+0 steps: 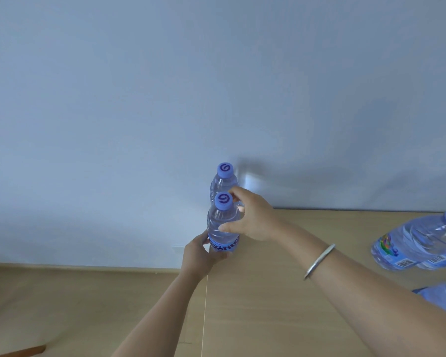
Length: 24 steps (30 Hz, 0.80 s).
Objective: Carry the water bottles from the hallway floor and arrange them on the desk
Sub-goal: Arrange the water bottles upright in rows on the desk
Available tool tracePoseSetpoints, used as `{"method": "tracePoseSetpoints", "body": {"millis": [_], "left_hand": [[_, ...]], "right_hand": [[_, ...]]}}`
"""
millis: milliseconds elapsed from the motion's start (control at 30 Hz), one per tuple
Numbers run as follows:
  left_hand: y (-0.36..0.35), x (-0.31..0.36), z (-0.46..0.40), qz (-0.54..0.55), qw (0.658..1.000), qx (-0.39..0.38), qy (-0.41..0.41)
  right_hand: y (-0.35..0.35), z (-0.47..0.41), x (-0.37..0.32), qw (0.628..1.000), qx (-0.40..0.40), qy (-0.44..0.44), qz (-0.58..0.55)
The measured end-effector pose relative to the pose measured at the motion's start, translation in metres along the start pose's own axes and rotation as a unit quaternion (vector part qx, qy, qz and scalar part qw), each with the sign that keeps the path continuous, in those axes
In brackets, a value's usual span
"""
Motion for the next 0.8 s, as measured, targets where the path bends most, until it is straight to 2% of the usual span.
{"method": "tracePoseSetpoints", "body": {"millis": [433,600,700,800], "left_hand": [[-0.004,0.004,0.021,-0.043,0.999,0.007,0.033],[-0.018,0.004,0.057,-0.044,0.994,0.065,0.08],[-0.037,0.016,0.076,-0.032,0.995,0.074,0.062],[-0.061,0.038,0.09,-0.033,0.999,0.036,0.022]], "right_hand": [[0.0,0.03,-0.005,0.999,0.037,-0.007,0.009],[0.025,0.063,0.003,0.996,0.079,-0.02,0.02],[0.044,0.085,0.009,0.993,0.108,-0.046,0.021],[0.063,0.11,0.012,0.989,0.14,-0.054,0.018]]}}
Point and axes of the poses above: each hand's wrist, its own z-axis away from the middle knuckle, its own y-axis out of the back of the hand, x = y × z, the point moved 3 cm from there along -z, towards the middle knuckle, and after that the axes turned 9 degrees about -z, right-handed, at the moved point
